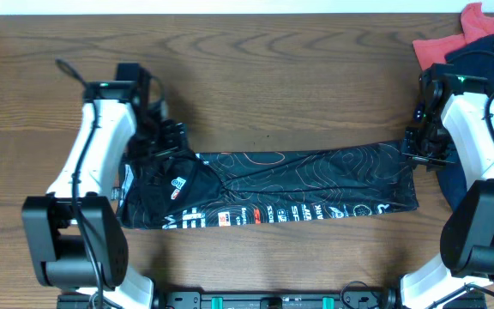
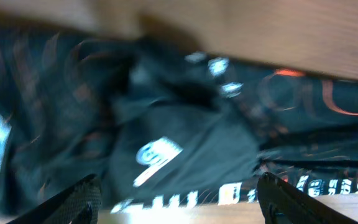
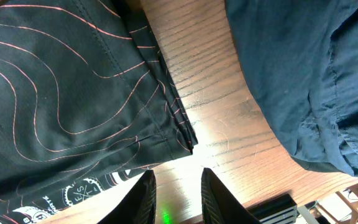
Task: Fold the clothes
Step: 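Fold the jersey's back edge forward with both grippers into a strip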
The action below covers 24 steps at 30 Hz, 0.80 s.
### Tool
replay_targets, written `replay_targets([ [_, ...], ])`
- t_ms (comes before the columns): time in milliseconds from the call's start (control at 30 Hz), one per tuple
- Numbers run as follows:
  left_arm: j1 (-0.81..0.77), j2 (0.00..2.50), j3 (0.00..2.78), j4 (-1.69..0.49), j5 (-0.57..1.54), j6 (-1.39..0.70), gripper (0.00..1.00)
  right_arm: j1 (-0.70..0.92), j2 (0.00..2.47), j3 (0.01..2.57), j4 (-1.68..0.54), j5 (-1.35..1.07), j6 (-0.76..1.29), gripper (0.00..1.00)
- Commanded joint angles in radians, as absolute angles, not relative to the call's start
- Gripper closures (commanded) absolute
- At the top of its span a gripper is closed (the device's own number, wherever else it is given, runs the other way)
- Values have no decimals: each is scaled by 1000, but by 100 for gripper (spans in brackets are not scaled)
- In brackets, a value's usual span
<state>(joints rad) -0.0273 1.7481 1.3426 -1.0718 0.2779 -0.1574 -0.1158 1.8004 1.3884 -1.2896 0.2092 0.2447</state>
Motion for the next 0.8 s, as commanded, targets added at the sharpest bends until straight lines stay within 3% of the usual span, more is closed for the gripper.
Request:
replay_targets([
  [0,-79,1754,1339,-1045,265,-156,19,-119,1785,1392,-1291,205,253,76],
  [533,-104,1924,1339,-1032,237,-205,28,-119,1785,1392,-1291,205,246,77],
  [633,-104,1942,1339,-1023,203,-205,34,-119,1785,1392,-1291,206,246,78],
  [767,-104,1943,1339,-1012,171,-205,52,-120,1785,1392,-1294,206,245,78],
])
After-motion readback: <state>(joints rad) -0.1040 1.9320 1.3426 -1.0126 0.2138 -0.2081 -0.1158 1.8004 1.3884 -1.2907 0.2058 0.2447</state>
